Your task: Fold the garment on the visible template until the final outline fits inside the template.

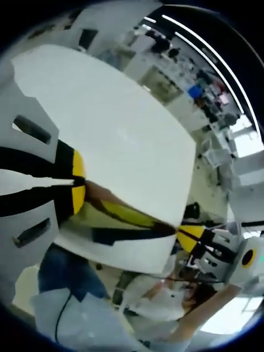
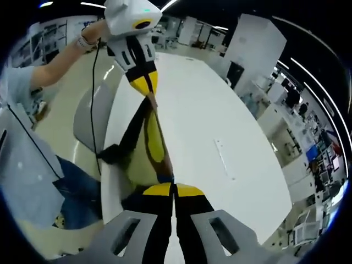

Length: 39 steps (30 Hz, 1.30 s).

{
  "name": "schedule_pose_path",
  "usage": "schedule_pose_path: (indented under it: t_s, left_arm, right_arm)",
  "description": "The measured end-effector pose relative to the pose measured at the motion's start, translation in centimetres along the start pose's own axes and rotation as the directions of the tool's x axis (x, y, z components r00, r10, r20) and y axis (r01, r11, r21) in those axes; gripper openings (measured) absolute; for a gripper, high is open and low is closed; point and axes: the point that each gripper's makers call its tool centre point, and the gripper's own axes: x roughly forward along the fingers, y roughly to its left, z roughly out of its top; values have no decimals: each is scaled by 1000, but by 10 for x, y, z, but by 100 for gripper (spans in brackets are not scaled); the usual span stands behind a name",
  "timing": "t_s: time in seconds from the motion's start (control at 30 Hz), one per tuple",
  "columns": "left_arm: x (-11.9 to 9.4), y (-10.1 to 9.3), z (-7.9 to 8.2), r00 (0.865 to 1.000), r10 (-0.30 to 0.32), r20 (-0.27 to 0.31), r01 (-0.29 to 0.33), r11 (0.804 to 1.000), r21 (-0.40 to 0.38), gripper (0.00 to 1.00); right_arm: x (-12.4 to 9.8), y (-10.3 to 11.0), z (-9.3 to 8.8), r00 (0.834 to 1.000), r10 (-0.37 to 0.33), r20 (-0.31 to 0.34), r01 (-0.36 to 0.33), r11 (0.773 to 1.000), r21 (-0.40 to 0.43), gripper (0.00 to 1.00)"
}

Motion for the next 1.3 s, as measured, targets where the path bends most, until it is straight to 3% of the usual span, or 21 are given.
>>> schedule_pose_path:
  t_s: [0.53,1.3]
  left_arm:
    - [36,24,6,998,-58,3,58,998,-15,0]
    - [73,52,11,995,-101,-14,101,995,-22,0]
  right_arm:
    - [24,-36,-17,1000,13,-22,-13,1000,27,1]
    - [51,-68,-32,999,28,-34,-26,998,60,1]
